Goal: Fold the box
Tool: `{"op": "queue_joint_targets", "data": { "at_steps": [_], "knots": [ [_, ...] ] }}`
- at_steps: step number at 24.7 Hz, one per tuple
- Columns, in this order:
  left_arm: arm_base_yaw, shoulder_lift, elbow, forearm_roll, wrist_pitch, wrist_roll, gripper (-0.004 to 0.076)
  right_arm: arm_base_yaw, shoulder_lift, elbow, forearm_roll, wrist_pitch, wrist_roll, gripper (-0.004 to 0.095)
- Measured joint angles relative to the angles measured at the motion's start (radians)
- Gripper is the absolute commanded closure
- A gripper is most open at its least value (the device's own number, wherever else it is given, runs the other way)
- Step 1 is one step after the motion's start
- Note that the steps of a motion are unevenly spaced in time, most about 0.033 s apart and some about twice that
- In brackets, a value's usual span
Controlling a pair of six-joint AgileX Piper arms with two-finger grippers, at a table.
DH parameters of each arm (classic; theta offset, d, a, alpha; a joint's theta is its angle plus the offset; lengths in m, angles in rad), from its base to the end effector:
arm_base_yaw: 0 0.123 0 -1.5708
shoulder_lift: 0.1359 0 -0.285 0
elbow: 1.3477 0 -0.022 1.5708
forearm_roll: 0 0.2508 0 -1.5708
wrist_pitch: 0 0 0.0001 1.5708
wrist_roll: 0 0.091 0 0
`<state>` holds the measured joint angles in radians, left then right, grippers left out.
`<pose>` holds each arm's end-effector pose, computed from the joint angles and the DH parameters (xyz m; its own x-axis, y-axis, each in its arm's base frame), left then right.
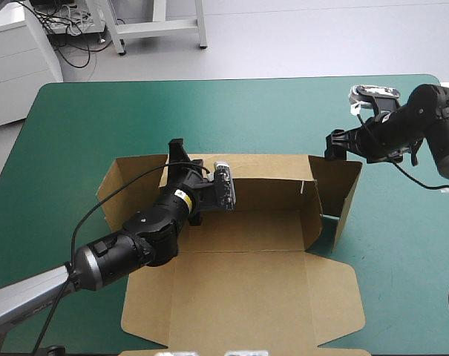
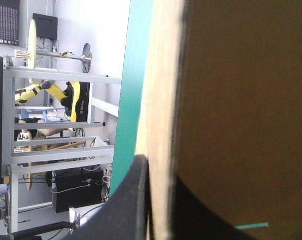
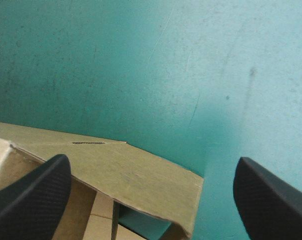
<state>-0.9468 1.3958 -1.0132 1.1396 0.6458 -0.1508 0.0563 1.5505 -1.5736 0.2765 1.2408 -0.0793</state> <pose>0.2146 -0.2127 0.3127 0.1192 0.9546 -0.2731 0.5175 0.1750 0.8376 0.3162 0.0414 0.3765 -0.9000 -0.0387 -0.4342 -0.1559 0.9587 0.2377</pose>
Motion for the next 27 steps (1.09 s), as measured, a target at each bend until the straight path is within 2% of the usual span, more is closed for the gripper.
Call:
{"op": "queue_joint_targets", "data": {
  "at_steps": [7,18,27],
  "knots": [
    [0.000,0.000,0.000,0.000,0.004,-0.007,0.0756,0.000,0.011,-0.166,0.011,-0.025,-0.008,0.0102],
    [0.000,0.000,0.000,0.000,0.004,-0.007,0.0756,0.000,0.204,-0.450,-0.013,-0.077,0.000,0.0102],
    [0.000,0.000,0.000,0.000,0.005,-0.010,0.0756,0.000,0.381,-0.463,0.002,0.001,0.069,0.0102]
  ]
}}
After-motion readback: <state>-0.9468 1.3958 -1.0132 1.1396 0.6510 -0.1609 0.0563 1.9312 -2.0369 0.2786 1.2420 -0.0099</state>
